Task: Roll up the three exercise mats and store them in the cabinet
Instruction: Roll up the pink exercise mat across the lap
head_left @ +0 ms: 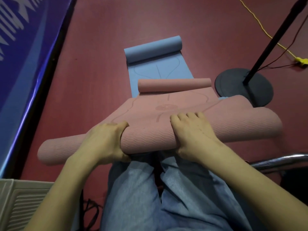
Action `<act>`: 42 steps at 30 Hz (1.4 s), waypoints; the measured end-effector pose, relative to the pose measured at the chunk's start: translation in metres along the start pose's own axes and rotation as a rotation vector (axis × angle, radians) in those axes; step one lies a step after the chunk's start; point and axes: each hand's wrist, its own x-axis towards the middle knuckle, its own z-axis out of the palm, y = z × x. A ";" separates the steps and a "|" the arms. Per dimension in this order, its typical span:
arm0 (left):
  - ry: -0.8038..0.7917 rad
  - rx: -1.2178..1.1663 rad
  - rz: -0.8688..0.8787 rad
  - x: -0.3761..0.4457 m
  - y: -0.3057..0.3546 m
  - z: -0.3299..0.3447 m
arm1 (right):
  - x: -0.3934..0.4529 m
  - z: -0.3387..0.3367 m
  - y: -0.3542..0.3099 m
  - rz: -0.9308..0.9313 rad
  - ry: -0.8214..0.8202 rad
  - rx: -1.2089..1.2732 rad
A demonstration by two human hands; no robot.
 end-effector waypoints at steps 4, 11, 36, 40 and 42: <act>-0.076 0.003 0.030 -0.019 0.007 -0.007 | -0.023 -0.010 0.010 -0.064 -0.008 0.087; -0.193 -0.087 0.006 -0.045 0.021 0.001 | -0.043 -0.013 0.011 -0.145 -0.080 0.110; 0.178 0.105 0.101 -0.026 0.030 0.026 | 0.005 -0.025 0.024 -0.045 -0.397 0.144; -0.007 0.054 0.119 -0.007 0.028 0.006 | -0.004 -0.032 0.024 -0.010 -0.335 0.076; -0.108 -0.018 0.106 0.006 0.023 -0.005 | -0.011 -0.038 0.024 0.022 -0.309 0.074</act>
